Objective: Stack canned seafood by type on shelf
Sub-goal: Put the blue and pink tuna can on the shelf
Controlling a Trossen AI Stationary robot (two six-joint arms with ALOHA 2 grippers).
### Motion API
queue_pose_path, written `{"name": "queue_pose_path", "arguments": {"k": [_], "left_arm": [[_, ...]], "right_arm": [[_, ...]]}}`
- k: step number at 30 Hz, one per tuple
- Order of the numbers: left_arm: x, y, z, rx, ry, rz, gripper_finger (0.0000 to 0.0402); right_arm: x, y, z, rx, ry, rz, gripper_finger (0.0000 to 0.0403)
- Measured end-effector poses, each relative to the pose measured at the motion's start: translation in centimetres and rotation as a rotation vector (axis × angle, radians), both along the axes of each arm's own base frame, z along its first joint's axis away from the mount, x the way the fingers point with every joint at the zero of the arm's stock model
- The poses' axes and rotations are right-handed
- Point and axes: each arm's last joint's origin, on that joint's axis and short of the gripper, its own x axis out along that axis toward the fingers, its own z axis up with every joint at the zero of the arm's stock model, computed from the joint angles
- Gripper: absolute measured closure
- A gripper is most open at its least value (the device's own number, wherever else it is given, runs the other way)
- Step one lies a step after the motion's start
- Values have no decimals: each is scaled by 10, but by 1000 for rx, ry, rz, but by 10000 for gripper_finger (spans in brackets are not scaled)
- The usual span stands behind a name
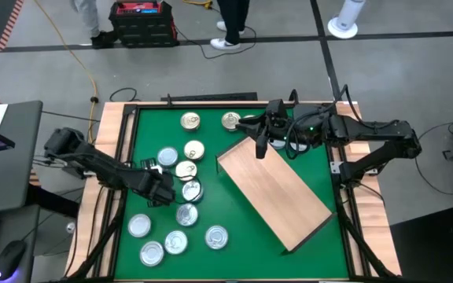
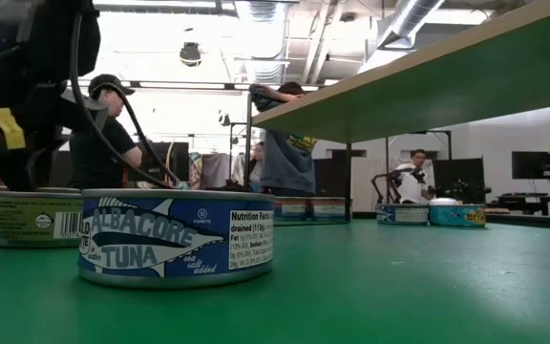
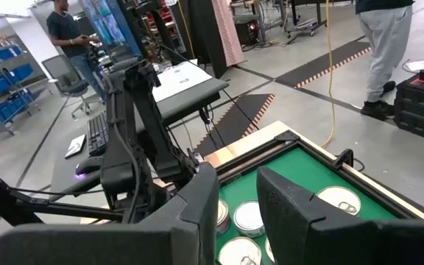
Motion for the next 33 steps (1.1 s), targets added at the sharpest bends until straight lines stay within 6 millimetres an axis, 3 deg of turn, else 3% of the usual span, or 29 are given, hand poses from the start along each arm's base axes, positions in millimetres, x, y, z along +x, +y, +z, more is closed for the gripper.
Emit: {"name": "queue_pose_path", "arguments": {"k": [6, 8, 10, 17, 23, 28, 33], "left_arm": [[0, -10, 1, -114, -42, 43, 389], [6, -18, 3, -254, -101, 55, 397], [4, -19, 2, -285, -93, 53, 400], [5, -20, 11, -244, -144, 119, 401], [6, -22, 51, -318, -243, 67, 401], [-1, -16, 78, -370, -352, 186, 398], [-10, -11, 106, -419, -459, 229, 348]], "right_arm": [[0, 0, 0, 0, 0, -1, 280], [0, 0, 0, 0, 0, -2, 280], [0, 0, 0, -1, 0, -3, 280], [0, 0, 0, -1, 6, -2, 280], [0, 0, -1, -3, 8, -1, 280], [0, 0, -1, -3, 9, 0, 280], [0, 1, -1, -6, 10, 4, 280]]}}
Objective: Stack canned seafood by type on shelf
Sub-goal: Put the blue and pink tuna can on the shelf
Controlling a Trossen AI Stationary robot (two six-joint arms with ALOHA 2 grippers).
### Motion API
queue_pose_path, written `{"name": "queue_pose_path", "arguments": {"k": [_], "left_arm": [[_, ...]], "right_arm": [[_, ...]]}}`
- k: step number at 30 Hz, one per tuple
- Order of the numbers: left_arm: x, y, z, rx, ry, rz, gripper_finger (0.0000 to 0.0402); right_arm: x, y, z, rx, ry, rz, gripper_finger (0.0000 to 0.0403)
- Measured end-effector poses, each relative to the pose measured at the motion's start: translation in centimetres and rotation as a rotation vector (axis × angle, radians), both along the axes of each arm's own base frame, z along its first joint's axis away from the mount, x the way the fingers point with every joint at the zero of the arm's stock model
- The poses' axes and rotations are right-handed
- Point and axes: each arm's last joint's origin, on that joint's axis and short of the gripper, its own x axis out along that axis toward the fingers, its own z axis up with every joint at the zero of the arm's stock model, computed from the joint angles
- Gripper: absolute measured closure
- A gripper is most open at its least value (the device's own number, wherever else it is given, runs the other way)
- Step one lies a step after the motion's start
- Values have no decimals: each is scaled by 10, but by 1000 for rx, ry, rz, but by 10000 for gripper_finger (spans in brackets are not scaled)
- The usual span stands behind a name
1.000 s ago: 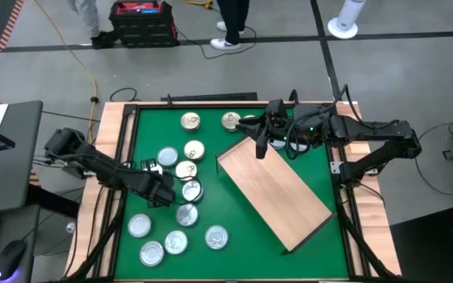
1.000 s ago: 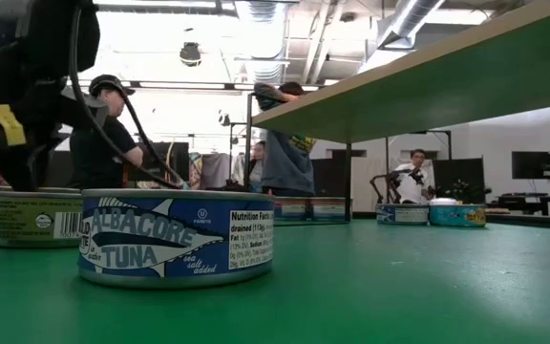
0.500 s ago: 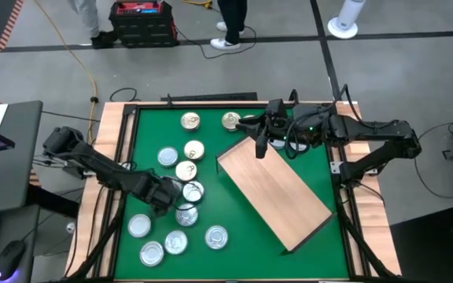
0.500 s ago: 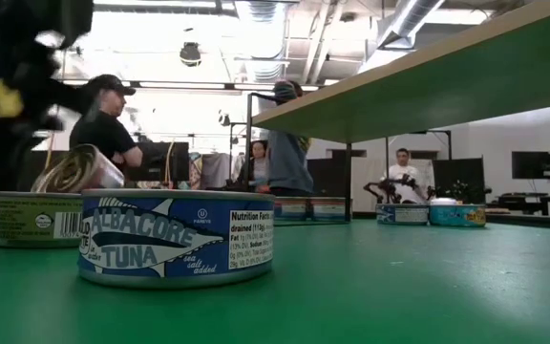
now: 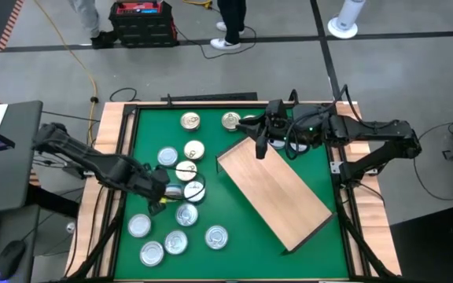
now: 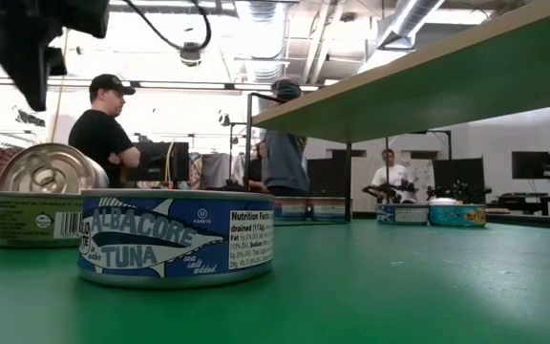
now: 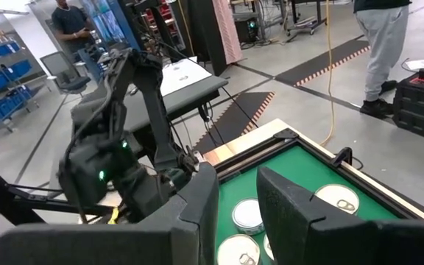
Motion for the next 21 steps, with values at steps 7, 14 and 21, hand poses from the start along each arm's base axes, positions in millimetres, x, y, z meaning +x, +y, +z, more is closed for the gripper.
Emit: {"name": "queue_pose_path", "arguments": {"k": [7, 14, 21], "left_arm": [[1, 15, 4, 14, -29, -4, 188], [9, 33, -30, -1, -2, -191, 98], [7, 44, -53, -24, 27, -298, 109]], "right_arm": [[0, 0, 0, 2, -1, 0, 280], [0, 2, 0, 20, -7, 5, 280], [0, 6, 0, 30, -9, 18, 280]]}}
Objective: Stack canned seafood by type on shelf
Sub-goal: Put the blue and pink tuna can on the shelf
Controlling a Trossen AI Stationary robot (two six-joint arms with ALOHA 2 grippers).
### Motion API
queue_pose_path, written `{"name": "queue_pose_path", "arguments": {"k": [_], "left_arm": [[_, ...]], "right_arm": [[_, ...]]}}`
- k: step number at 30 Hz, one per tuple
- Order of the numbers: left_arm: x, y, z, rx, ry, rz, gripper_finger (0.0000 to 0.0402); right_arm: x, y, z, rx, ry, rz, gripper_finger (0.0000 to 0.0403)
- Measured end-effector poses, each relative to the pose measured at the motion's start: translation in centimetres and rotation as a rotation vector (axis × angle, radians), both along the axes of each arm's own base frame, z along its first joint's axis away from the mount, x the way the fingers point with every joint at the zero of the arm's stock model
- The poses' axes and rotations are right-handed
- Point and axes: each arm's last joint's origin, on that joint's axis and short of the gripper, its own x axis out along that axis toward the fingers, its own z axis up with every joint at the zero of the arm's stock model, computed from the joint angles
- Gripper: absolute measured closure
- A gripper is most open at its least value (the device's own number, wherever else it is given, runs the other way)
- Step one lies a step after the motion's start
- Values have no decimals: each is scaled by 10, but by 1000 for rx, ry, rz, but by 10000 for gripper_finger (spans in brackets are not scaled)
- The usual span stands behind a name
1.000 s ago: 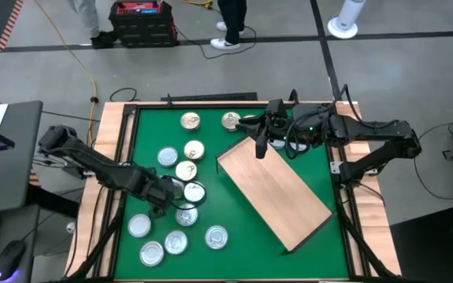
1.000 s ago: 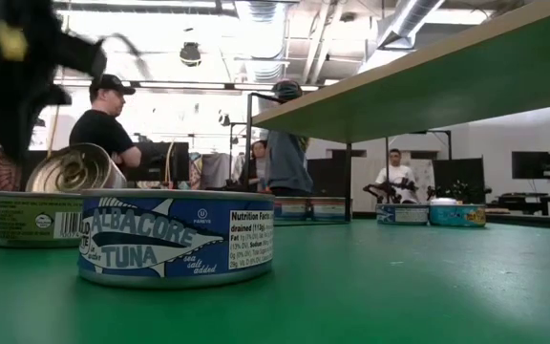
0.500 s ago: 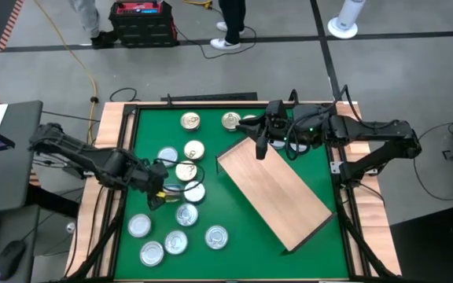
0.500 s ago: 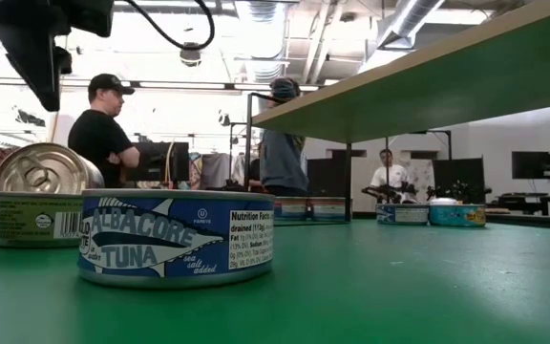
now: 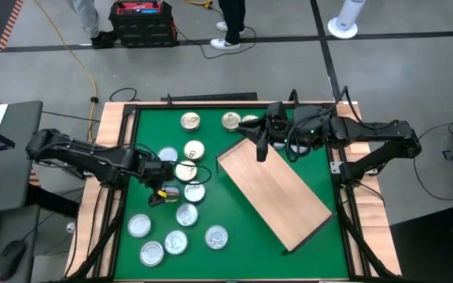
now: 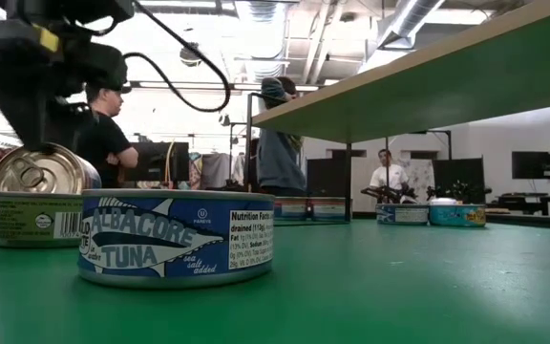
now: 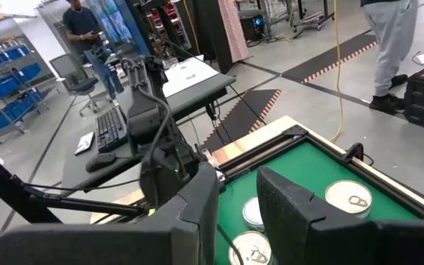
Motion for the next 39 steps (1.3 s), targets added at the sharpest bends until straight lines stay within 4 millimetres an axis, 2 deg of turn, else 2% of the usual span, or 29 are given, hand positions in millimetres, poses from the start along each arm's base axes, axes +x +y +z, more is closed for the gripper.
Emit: {"name": "queue_pose_path", "arguments": {"k": [5, 12, 23, 28, 32, 36, 39], "left_arm": [[-4, 0, -13, -17, 19, -89, 133], [2, -1, -11, -25, -60, -114, 210], [7, -1, -4, -49, -149, -18, 210], [-5, 0, 13, -107, -240, 2, 210], [-8, 1, 37, -227, -362, 66, 210], [4, 0, 62, -405, -584, 150, 210], [19, 1, 73, -491, -721, 234, 210]], "right_arm": [[0, 1, 0, 1, -5, 3, 280], [0, 1, 0, 1, -5, 1, 280], [0, 0, 0, -7, -2, -27, 280], [0, -1, -2, -10, 22, -31, 280], [-3, -8, -3, -7, 47, -37, 280], [-6, -16, 0, 0, 33, -39, 280], [-10, -23, 2, 9, 25, -39, 280]]}}
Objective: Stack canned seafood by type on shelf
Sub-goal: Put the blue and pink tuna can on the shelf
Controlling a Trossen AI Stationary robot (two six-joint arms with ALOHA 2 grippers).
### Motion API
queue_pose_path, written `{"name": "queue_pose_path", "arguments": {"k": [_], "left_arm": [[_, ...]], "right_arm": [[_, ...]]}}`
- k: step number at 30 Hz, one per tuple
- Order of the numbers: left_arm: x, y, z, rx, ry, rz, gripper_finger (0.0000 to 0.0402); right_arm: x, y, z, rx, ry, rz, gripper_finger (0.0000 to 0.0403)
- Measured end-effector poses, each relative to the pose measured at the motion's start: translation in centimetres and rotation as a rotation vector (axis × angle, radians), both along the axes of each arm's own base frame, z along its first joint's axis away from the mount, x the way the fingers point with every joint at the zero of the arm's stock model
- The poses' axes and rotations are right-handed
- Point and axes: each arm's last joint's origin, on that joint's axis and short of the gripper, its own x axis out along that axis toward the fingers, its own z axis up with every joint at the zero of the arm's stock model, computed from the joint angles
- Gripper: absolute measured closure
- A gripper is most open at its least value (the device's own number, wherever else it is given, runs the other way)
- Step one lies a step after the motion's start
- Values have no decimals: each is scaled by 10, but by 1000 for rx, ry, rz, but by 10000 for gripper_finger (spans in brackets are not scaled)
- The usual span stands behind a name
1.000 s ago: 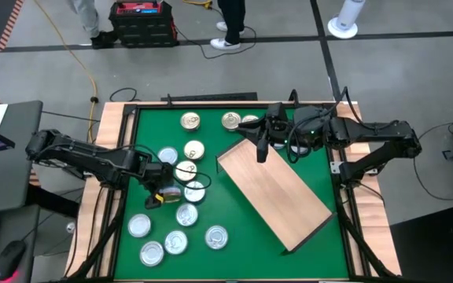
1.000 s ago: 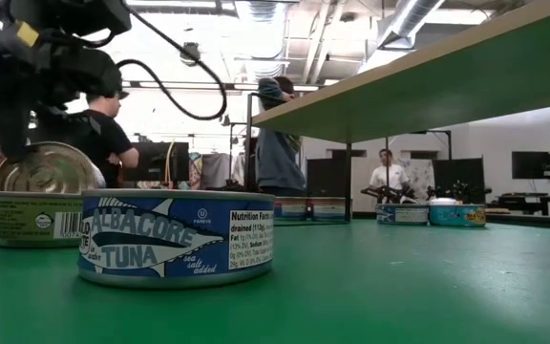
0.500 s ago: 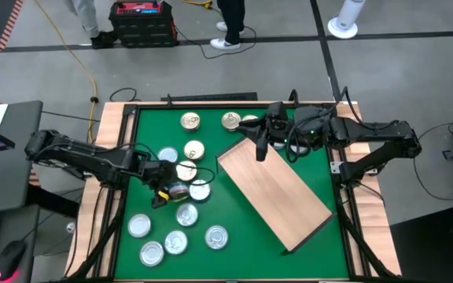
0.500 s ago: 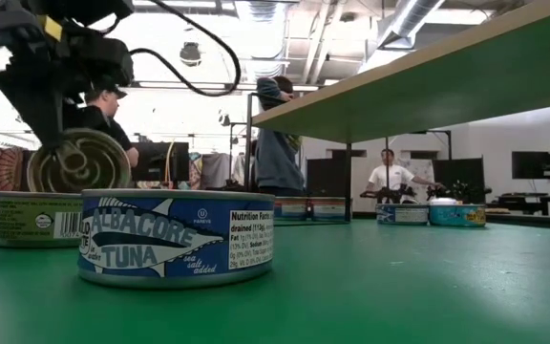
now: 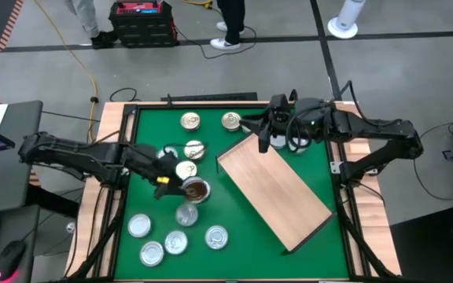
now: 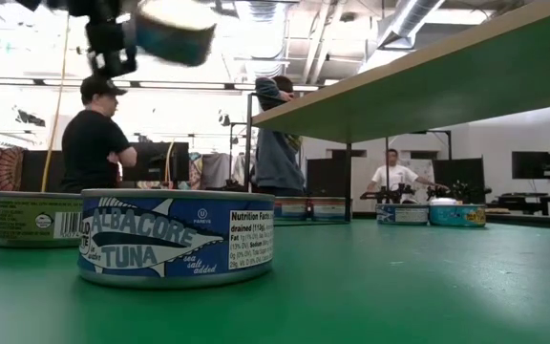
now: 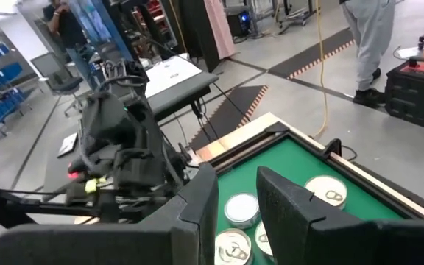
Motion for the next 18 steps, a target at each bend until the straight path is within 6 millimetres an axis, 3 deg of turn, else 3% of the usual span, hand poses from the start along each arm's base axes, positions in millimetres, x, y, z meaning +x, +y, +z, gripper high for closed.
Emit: {"name": "queue_pose_path", "arguments": {"k": [9, 13, 18], "left_arm": [[60, 3, -9, -351, -144, 277, 210], [78, 5, -15, -513, -223, 396, 210], [95, -3, -31, -657, -192, 509, 210]], "right_arm": [[-13, -18, 10, 14, -44, 23, 280], [-22, -17, 15, 9, -64, 48, 280], [-33, -15, 23, -17, -88, 60, 280]]}}
